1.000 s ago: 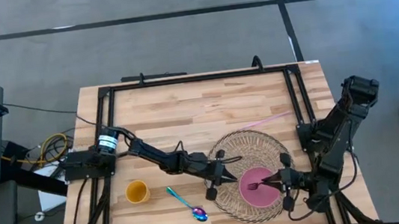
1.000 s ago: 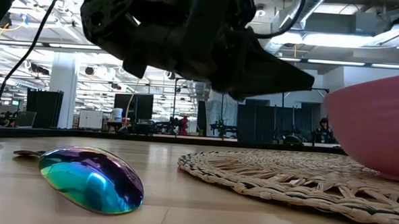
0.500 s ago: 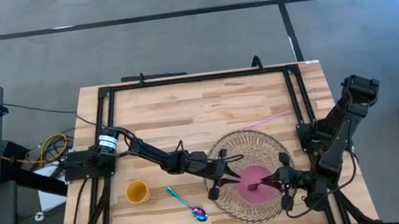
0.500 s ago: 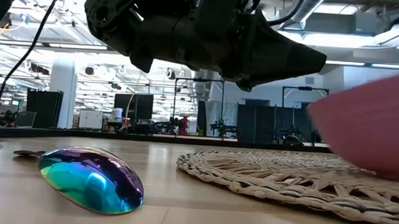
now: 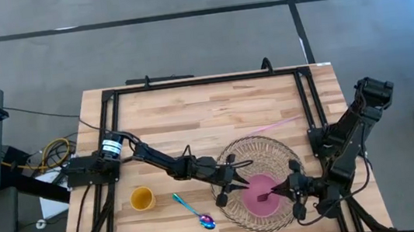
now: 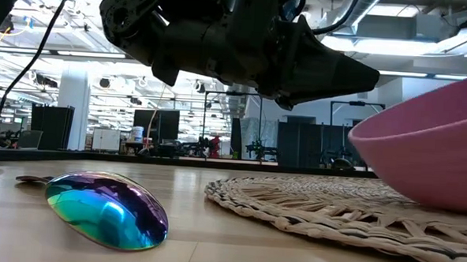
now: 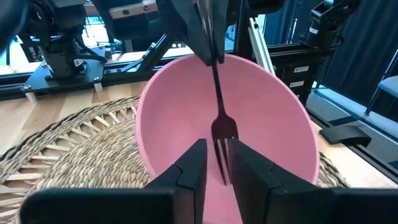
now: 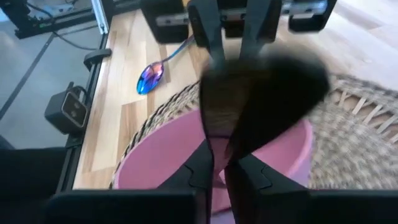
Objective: Pick & Place Utensil
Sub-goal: Put the black fork into the pink bowl on the brown mat
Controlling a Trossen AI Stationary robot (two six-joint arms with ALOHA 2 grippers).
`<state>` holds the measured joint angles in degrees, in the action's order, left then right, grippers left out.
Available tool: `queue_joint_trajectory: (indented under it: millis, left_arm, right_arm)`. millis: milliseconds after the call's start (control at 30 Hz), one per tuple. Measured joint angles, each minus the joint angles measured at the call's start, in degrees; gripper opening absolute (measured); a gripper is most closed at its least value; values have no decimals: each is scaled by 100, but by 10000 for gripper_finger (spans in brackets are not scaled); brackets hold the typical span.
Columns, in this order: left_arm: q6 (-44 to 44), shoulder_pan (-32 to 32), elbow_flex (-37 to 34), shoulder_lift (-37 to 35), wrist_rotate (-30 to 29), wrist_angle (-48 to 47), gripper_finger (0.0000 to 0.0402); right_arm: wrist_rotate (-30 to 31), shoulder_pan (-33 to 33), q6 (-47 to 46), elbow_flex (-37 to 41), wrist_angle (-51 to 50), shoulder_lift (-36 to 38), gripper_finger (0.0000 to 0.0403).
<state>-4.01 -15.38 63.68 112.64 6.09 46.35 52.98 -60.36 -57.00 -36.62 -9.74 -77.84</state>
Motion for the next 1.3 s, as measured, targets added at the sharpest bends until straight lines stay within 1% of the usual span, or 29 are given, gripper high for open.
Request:
queue_joint_trajectory:
  millis: [67,167,333,467,600,733,867,1033,1133,1300]
  left_arm:
    - [0,-2,0,0,0,0,66]
    - [0,-2,-2,0,0,0,66]
    - [0,-2,-4,0,1,-2,66]
    - [0,0,-2,151,2,184,66]
    - [2,-4,271,463,48,393,66]
    - [1,-7,588,739,217,417,66]
    - [2,-4,636,817,216,388,66]
    - [2,-7,638,801,214,275,66]
    - [2,-4,638,791,214,295,66]
    - [2,-7,638,789,214,297,66]
  right_arm:
    - [-85,-2,-9,0,-30,-2,43]
    - [-94,0,-11,0,-34,-2,49]
    - [-111,2,-11,0,-116,-2,23]
    - [-313,3,-9,0,-159,-2,7]
    - [-324,17,-14,0,-177,-2,23]
    - [-349,17,-262,0,-214,-2,39]
    - [-417,15,-488,0,-256,-2,30]
    - [-534,11,-505,0,-273,-2,20]
    - [-542,11,-505,0,-315,-2,30]
    - [-554,11,-502,0,-334,-2,60]
